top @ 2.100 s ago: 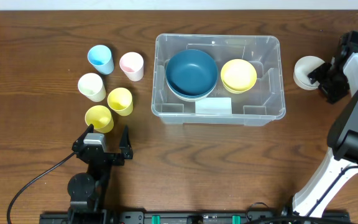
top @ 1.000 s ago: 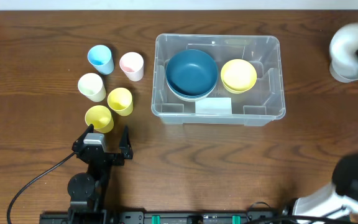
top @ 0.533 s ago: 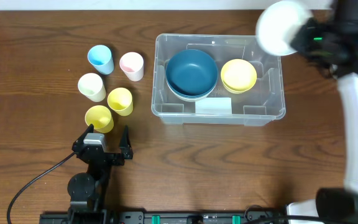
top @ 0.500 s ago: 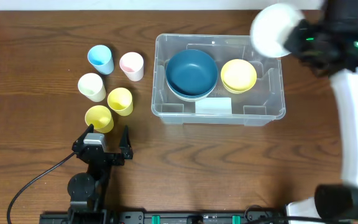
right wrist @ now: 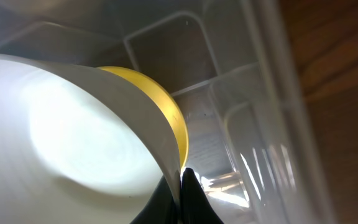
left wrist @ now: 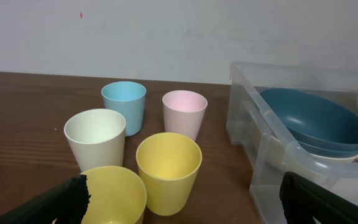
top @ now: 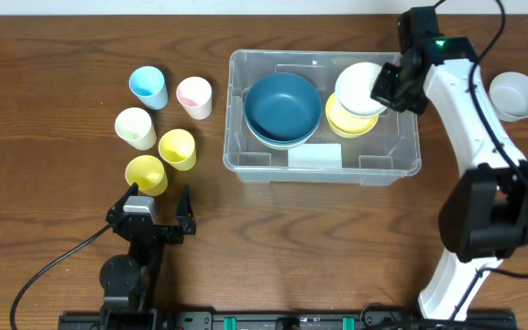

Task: Pack container
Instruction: 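Carry the white bowl left and lower it onto the yellow bowl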

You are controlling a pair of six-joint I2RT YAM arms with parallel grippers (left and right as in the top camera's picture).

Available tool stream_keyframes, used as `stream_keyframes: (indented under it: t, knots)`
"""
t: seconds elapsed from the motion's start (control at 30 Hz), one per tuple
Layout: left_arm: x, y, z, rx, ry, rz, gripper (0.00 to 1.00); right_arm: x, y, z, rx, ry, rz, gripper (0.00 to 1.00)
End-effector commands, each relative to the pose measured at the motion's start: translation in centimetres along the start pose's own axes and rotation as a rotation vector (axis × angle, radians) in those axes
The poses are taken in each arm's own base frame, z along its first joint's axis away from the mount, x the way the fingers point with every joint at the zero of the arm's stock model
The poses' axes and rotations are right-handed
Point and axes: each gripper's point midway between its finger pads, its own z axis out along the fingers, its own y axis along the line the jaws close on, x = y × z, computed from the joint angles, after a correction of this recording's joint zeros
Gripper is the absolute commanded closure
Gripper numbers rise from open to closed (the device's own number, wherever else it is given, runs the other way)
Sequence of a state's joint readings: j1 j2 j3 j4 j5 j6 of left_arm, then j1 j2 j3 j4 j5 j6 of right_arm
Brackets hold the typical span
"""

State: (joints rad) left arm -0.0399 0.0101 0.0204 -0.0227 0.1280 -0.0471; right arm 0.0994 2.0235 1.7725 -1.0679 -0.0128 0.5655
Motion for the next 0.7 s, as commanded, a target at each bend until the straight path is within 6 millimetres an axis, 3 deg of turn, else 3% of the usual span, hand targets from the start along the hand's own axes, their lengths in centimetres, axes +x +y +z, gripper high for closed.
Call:
stream_keyframes:
  t: [0.0, 0.5, 0.6, 0.67]
  knots:
    - [1.5, 0.0, 0.1, 0.009, 0.046, 0.012, 0.02, 0.4, 0.5, 1.1, -0.01, 0.027, -0.02, 0.99]
    - [1.5, 0.0, 0.1, 0.009, 0.046, 0.012, 0.02, 0.4, 1.7, 2.5, -0.068, 0.049, -0.019, 0.96]
    - [1.5, 0.0, 0.1, 0.009, 0.046, 0.012, 0.02, 0.4, 1.7, 2.5, -0.068, 0.049, -0.02, 0.88]
    - [1.5, 0.0, 0.1, 0.009, 0.046, 0.012, 0.02, 0.4, 1.7, 2.5, -0.068, 0.05, -0.02, 0.71]
